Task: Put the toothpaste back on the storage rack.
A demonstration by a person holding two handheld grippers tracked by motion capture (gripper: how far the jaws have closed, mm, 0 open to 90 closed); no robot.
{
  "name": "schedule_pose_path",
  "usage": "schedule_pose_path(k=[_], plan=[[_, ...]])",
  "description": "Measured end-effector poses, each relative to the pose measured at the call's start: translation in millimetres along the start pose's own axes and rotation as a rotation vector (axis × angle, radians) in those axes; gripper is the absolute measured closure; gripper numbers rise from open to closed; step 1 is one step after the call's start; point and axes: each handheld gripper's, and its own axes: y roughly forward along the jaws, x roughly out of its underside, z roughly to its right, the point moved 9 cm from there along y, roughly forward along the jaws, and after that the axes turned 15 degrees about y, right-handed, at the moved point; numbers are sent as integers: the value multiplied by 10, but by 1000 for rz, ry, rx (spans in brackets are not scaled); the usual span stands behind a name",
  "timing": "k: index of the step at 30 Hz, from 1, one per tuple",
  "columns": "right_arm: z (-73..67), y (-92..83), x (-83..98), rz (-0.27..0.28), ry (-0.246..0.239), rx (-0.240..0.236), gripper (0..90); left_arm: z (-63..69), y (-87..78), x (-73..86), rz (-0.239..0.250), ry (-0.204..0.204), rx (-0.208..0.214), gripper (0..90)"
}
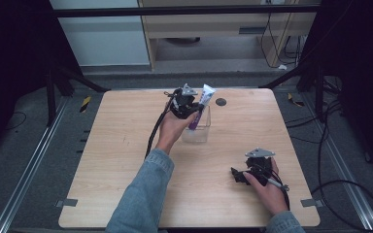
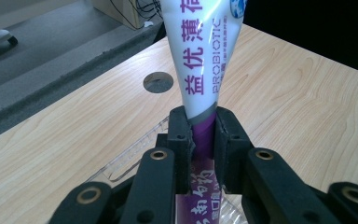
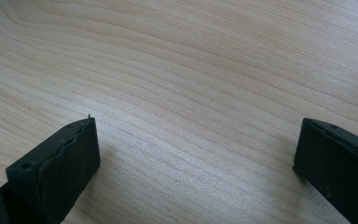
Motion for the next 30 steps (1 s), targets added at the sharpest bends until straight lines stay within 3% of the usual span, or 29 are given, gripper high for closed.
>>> schedule_pose_path(k=[30], plan=[[0, 1, 0, 0, -1, 0, 4, -19, -58, 185, -56, -3, 8, 783]])
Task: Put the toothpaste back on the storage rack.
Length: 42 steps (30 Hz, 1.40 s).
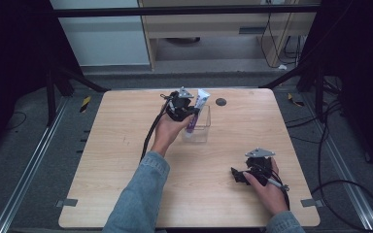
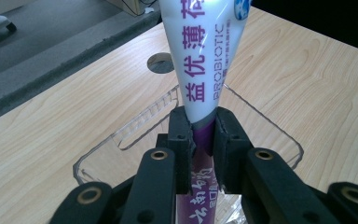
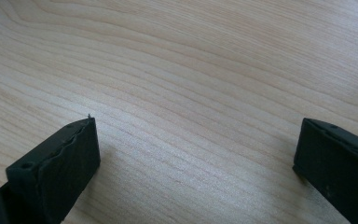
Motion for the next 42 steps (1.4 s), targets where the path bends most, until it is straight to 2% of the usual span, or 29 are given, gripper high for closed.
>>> schedule_pose_path(k=[4, 10, 14, 18, 29, 36, 42], plan=[[1, 0, -1, 0, -2, 0, 4, 10, 18, 43, -18, -7, -1, 783], [1, 0, -1, 0, -2, 0, 3, 27, 32, 68, -38, 5, 0, 783], [1, 0, -1, 0, -2, 0, 4, 40, 38, 51, -30, -1, 12, 783], [1, 0, -1, 0, -2, 0, 4, 56, 84, 59, -69, 10, 15, 782], [1, 1, -2, 1, -2, -1, 4, 46, 179, 15, -111, -12, 13, 779], [0, 1, -1, 1, -1, -1, 4, 61, 238, -25, -154, -8, 19, 777], [1, 1, -2, 2, -2, -1, 4, 48, 276, -16, -155, -14, 12, 776]])
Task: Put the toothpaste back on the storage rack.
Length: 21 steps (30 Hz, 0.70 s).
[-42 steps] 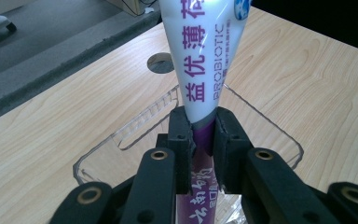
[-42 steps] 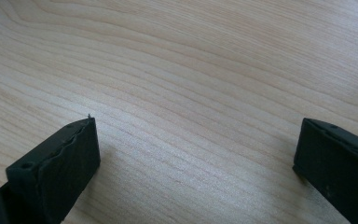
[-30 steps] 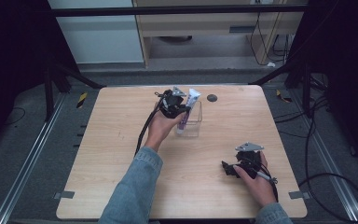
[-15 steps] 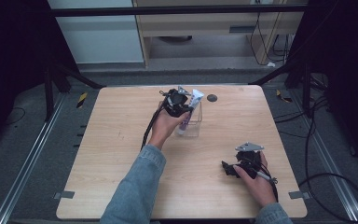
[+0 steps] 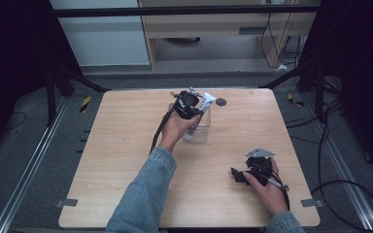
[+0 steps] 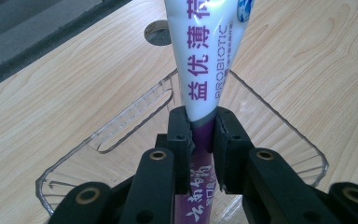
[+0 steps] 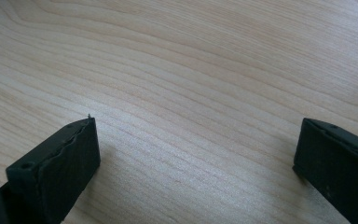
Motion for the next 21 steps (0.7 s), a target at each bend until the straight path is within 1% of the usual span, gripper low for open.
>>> schedule_pose_path(k=[12, 14, 21], plan=[[0, 0, 0, 0, 0, 0, 4, -3, 14, 6, 4, -8, 10, 775], [0, 0, 0, 0, 0, 0, 4, -6, 17, 2, 12, -18, 8, 774], [0, 0, 0, 0, 0, 0, 4, -6, 10, 6, 16, -14, 4, 773]])
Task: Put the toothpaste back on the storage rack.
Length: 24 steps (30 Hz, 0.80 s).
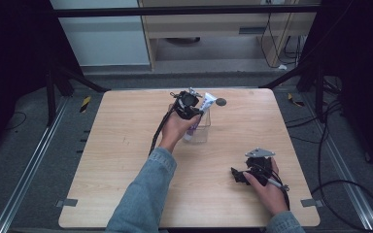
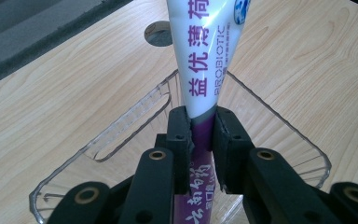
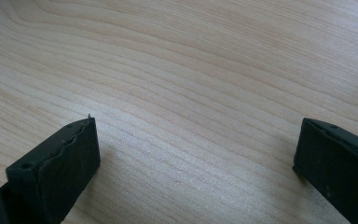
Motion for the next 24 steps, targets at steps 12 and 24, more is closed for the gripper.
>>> schedule_pose_path(k=[12, 24], plan=[[0, 0, 0, 0, 0, 0, 4, -23, -50, 10, 28, -27, 2, 757], [-1, -1, 1, -1, 1, 0, 4, -32, -152, -21, 66, -8, -33, 725]])
